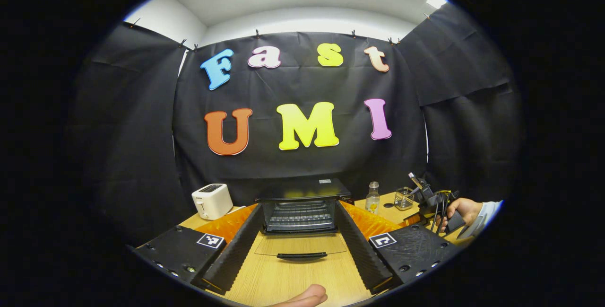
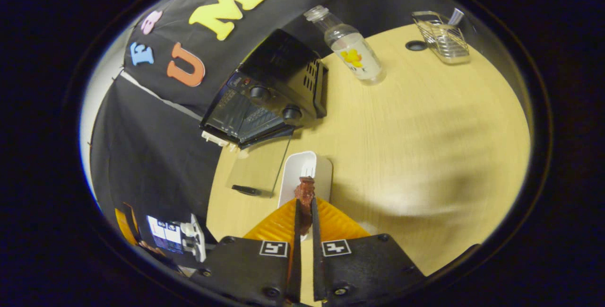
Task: Open the electric oven with the left hand, put the food in, and close the electric oven.
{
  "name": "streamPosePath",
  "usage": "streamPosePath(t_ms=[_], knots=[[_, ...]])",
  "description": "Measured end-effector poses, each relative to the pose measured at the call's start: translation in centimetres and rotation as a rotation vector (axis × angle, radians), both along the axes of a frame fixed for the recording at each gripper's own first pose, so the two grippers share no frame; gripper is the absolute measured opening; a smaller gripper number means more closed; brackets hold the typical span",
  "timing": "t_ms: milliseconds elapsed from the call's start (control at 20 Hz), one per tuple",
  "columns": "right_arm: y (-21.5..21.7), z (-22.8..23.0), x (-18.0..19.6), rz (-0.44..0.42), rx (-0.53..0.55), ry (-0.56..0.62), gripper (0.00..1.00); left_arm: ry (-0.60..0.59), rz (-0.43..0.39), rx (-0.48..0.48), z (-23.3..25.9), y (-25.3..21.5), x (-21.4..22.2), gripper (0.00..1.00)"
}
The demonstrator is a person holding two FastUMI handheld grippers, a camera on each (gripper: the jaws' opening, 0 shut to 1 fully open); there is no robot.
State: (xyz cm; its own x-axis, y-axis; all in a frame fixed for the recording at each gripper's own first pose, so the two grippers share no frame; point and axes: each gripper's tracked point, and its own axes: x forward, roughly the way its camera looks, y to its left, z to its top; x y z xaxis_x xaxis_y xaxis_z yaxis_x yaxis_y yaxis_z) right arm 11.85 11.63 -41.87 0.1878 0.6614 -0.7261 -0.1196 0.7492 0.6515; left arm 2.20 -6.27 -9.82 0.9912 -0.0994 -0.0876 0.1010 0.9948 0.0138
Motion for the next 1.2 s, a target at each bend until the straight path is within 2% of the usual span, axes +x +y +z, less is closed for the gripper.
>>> streamPosePath(t_ms=[150, 300, 500, 600, 750, 900, 1200], knots=[[-0.3, 1.8, -0.8, 0.037, -0.021, -0.059, 0.10, -0.011, -0.006, -0.008, 0.3, 0.6, -0.7, 0.95], [-0.9, 5.0, -0.6, 0.081, -0.125, -0.247, 0.10, -0.014, 0.005, -0.018, 0.3, 1.6, -1.1, 0.95], [0.2, 8.9, -1.0, 0.174, -0.272, -0.487, 0.10, -0.004, -0.004, -0.026, -0.4, 2.6, -1.7, 0.95], [1.1, 10.5, -0.9, 0.190, -0.347, -0.605, 0.10, 0.007, -0.007, -0.023, -1.0, 3.1, -1.9, 0.95], [3.2, 11.9, -0.9, 0.210, -0.435, -0.752, 0.10, 0.008, -0.011, -0.038, -1.3, 3.9, -2.0, 0.95], [6.6, 12.6, -0.6, 0.227, -0.471, -0.869, 0.10, 0.008, 0.009, -0.047, -1.2, 5.6, -2.5, 0.95], [13.5, 11.9, 0.1, 0.249, -0.501, -0.976, 0.10, 0.031, 0.084, -0.025, -2.3, 10.1, -2.4, 0.95]])
